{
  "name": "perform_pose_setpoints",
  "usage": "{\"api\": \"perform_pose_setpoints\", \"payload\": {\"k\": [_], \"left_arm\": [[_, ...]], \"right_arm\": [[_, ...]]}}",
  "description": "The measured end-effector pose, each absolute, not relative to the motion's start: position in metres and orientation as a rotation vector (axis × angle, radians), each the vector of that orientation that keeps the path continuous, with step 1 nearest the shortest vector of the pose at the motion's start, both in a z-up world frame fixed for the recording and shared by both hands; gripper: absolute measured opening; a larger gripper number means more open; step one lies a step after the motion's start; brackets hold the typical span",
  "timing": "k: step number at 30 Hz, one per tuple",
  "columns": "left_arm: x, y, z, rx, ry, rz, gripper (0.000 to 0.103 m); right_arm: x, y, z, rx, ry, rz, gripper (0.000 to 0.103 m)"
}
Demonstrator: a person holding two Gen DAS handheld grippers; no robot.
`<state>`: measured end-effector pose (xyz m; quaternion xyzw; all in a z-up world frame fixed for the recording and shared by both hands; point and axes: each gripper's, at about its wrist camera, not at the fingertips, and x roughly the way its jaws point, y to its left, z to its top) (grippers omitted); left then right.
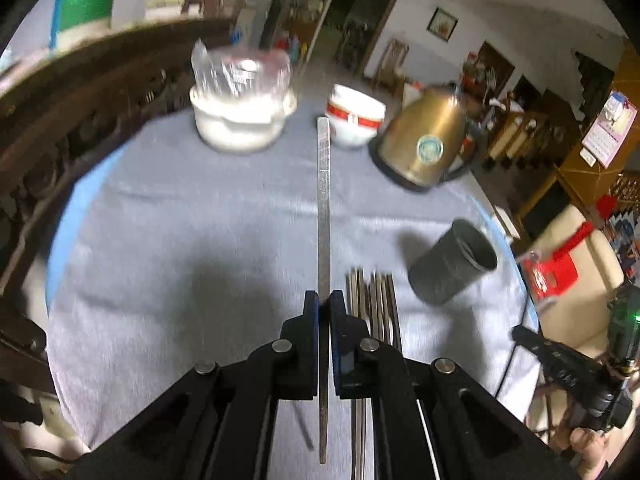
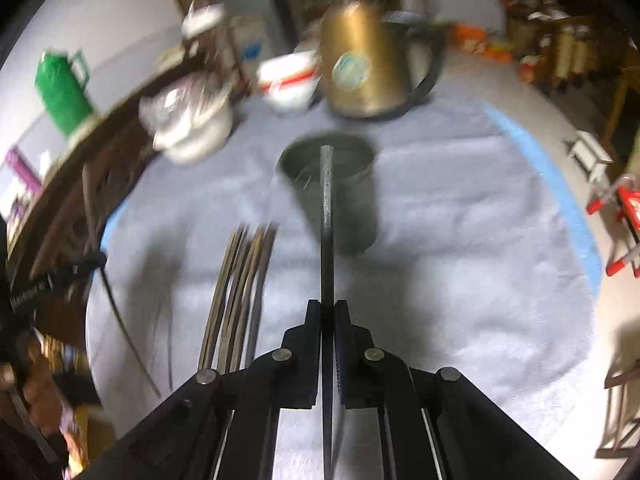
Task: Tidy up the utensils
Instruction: 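Lift the held chopsticks with both tools and carry them toward the grey cup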
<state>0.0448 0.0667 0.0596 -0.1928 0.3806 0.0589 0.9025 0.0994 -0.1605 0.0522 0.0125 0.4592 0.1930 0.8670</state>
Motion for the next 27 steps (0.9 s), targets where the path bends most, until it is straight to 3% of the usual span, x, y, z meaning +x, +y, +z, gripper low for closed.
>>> {"api": "perform_pose_setpoints", "payload": {"k": [5, 13, 27], "left_arm": [[0.034, 0.057, 0.068, -0.359, 0.617, 0.181, 0.005], [0.027, 0.053, 0.066, -0.286, 0.562, 0.255, 0.005], [-0.015, 0.036, 0.063, -0.21, 0.513, 0.251, 0.005]], "right_arm": [[0.101, -0.184, 0.072, 0.086, 0.786, 0.317, 0.007], [0.109, -0.194, 0.083, 0.117, 0.57, 0.191, 0.007], [0.047, -0.2, 0.086, 0.006, 0.478, 0.207, 0.007]]}}
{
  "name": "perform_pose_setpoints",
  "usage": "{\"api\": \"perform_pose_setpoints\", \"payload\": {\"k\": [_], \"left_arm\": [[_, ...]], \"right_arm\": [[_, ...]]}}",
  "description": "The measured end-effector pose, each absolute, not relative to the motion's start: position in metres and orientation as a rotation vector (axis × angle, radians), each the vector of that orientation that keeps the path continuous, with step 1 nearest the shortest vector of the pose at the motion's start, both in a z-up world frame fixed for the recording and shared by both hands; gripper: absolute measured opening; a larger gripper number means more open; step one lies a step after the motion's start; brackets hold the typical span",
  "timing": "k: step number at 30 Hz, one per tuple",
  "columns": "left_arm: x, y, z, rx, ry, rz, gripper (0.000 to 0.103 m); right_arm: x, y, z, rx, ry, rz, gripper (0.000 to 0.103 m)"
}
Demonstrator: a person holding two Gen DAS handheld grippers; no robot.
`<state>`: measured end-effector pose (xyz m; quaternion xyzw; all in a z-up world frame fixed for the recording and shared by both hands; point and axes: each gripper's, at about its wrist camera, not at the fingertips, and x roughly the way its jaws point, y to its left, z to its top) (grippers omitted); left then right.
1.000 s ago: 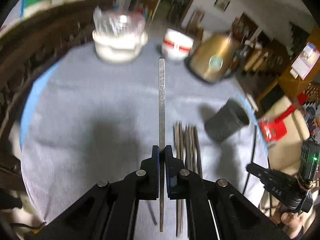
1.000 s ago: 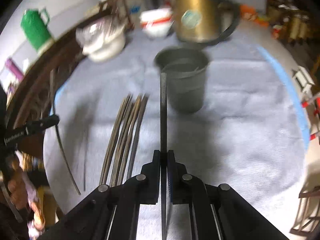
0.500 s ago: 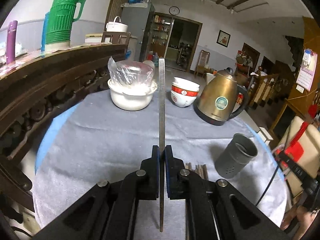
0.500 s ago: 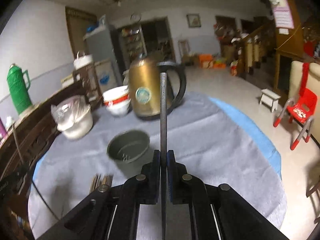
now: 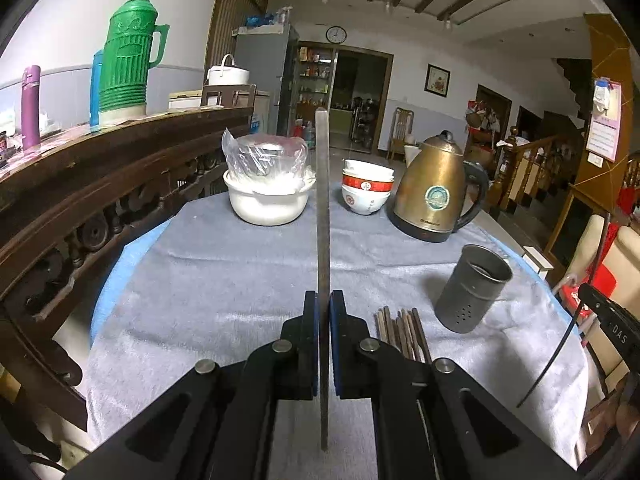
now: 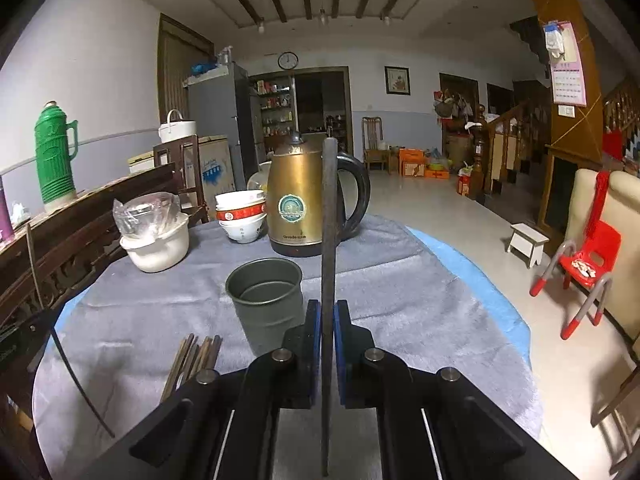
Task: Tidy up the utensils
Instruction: 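Lift the held chopsticks with both tools and carry them toward the grey cup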
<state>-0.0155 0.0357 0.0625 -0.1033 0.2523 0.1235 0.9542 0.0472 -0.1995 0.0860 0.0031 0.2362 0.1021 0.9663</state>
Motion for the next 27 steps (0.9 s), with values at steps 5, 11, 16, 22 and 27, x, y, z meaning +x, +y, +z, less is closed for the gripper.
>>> {"api": "perform_pose_setpoints", "payload": {"k": [5, 11, 16, 22, 27], "left_arm": [[-0.039, 0.035, 0.066, -0.223, 0.502, 0.23, 0.005], [-0.06, 0.04, 0.067, -0.257, 0.51, 0.207, 0.006], [-0.066, 0.044, 0.065, -0.275, 0.511, 0.208, 0.006], [-0.066, 0.045, 0.071, -0.283, 0.501, 0.203, 0.006], [-0.065, 0.044, 0.084, -0.288, 0.47, 0.188, 0.006]], "right_arm": [[0.024, -0.21, 0.092, 0.006, 0.476, 0.217, 0.008], [0.004, -0.215, 0.096, 0.003, 0.481, 0.228, 0.008], [0.0, -0.216, 0.096, 0.01, 0.483, 0.229, 0.008], [-0.003, -0.218, 0.101, 0.018, 0.48, 0.231, 0.008], [-0.002, -0.223, 0.114, 0.036, 0.465, 0.242, 0.008]]}}
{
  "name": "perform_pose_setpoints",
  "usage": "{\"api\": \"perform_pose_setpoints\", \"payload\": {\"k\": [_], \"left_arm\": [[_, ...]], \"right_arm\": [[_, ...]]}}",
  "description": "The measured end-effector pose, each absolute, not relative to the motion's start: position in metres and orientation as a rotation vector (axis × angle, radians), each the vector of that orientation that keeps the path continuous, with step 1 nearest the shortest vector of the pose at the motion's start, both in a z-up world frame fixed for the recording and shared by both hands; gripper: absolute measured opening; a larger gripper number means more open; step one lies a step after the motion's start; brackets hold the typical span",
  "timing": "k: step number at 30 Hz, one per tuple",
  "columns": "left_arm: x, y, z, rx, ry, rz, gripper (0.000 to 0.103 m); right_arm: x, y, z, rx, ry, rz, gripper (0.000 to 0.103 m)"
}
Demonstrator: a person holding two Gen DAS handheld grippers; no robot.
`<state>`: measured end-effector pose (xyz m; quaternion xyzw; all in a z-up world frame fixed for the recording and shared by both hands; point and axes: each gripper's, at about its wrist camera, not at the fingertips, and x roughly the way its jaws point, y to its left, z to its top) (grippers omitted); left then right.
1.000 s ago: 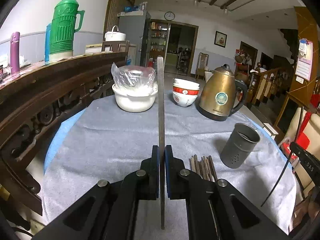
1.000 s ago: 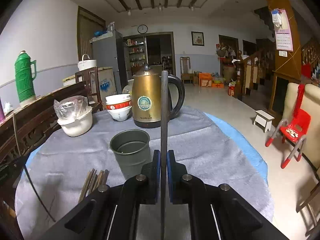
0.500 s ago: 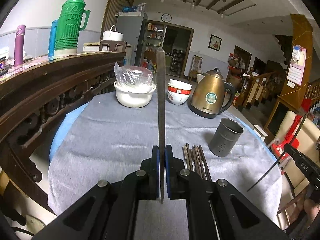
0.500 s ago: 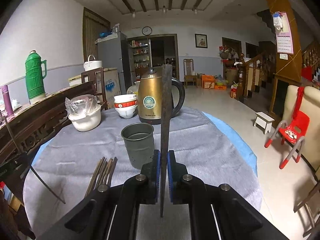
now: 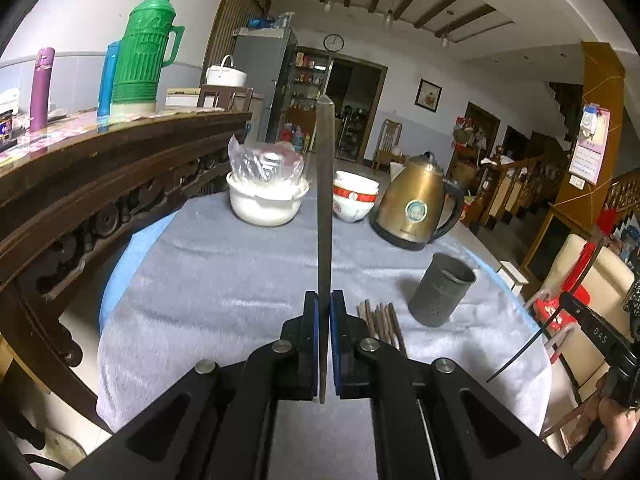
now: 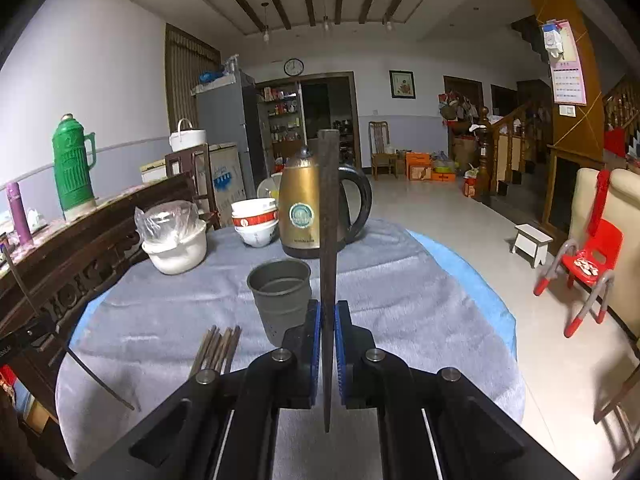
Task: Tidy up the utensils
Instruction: 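Lift the held chopsticks with both tools and carry them toward the grey cup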
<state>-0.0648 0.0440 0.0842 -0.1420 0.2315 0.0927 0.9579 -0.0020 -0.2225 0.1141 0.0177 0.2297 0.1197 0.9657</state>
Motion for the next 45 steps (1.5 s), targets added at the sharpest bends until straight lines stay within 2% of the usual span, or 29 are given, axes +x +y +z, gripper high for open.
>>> {"api": "perform_pose_setpoints", "payload": {"k": [6, 21, 45], "left_arm": [[-0.061, 0.039, 0.094, -0.278, 0.451, 0.181, 0.006], [-0.056, 0.048, 0.09, -0.298, 0.435, 0.196, 0.006], [-0.039, 0.052, 0.096, -0.321, 0.439, 0.196, 0.006]], "right_arm": [[0.002, -0.225, 0.127, 0.062, 0.453, 0.265, 0.008], [0.028, -0.214, 0.109, 0.065, 0.52, 0.273, 0.008], [0.056, -0.211, 0.123, 0.148, 0.519, 0.331, 0.008]]}}
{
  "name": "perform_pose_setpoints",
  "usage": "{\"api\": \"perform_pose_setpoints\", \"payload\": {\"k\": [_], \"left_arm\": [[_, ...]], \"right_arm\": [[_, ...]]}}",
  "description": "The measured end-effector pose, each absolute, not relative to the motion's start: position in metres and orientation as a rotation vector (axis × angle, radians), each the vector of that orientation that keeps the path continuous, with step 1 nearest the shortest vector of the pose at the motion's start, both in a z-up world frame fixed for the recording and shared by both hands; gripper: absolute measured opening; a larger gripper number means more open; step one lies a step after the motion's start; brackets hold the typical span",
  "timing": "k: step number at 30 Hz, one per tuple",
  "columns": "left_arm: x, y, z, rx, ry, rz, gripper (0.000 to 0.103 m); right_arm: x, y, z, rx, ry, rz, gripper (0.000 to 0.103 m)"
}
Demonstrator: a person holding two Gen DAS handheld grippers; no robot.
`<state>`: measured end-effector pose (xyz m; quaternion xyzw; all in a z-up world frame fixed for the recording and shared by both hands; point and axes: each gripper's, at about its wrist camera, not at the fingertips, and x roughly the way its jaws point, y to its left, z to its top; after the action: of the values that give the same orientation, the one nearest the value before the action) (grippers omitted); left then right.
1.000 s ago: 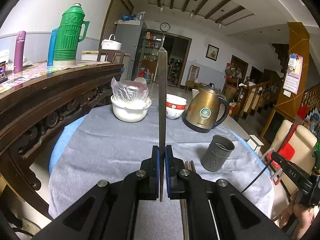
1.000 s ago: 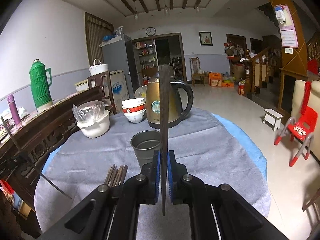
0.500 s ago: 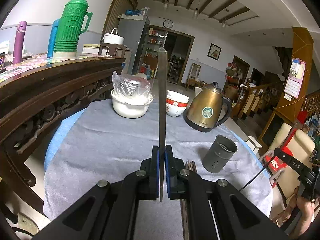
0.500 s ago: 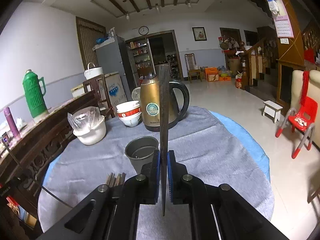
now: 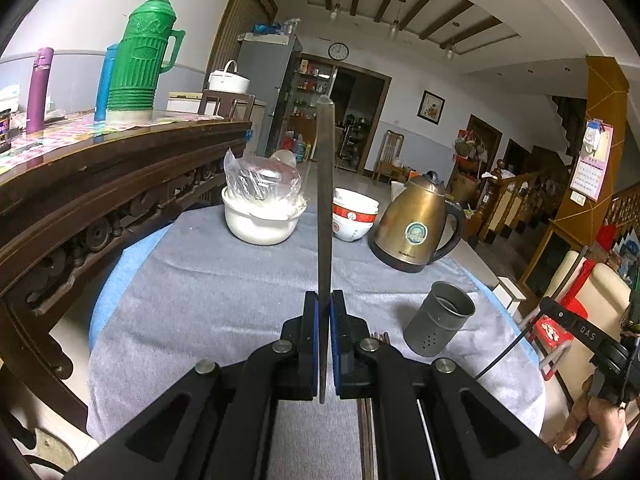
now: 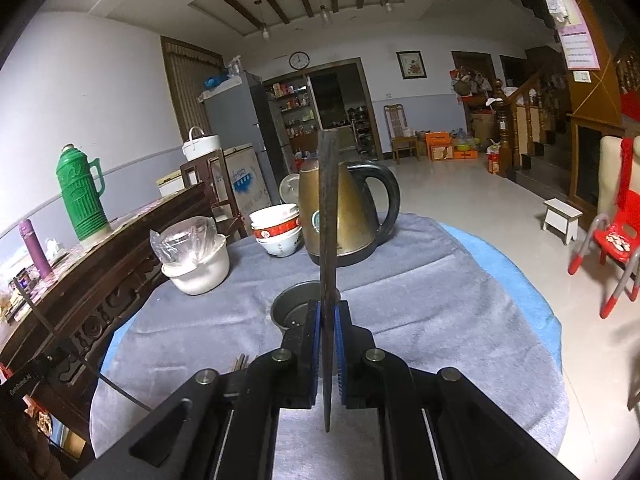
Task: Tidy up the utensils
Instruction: 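Lift the held chopsticks with both tools and carry them toward the grey cup, then lower the chopsticks into the grey perforated cup and open both tools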
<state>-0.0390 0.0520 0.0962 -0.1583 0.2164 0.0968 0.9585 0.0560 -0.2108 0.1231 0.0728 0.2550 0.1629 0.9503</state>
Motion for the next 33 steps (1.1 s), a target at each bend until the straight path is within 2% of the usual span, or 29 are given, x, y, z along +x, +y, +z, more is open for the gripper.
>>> {"api": "perform_pose_setpoints", "payload": {"k": [24, 33], "left_arm": [[-0.025, 0.044, 0.122, -0.347, 0.386, 0.111, 0.006], [0.031, 0.02, 0.162, -0.371, 0.343, -0.028, 0.006]], "right_arm": [[0.062, -0.214, 0.142, 0.171, 0.496, 0.337, 0.008], [0.089, -0.225, 0.176, 0.223, 0.421, 0.345, 0.008]]}}
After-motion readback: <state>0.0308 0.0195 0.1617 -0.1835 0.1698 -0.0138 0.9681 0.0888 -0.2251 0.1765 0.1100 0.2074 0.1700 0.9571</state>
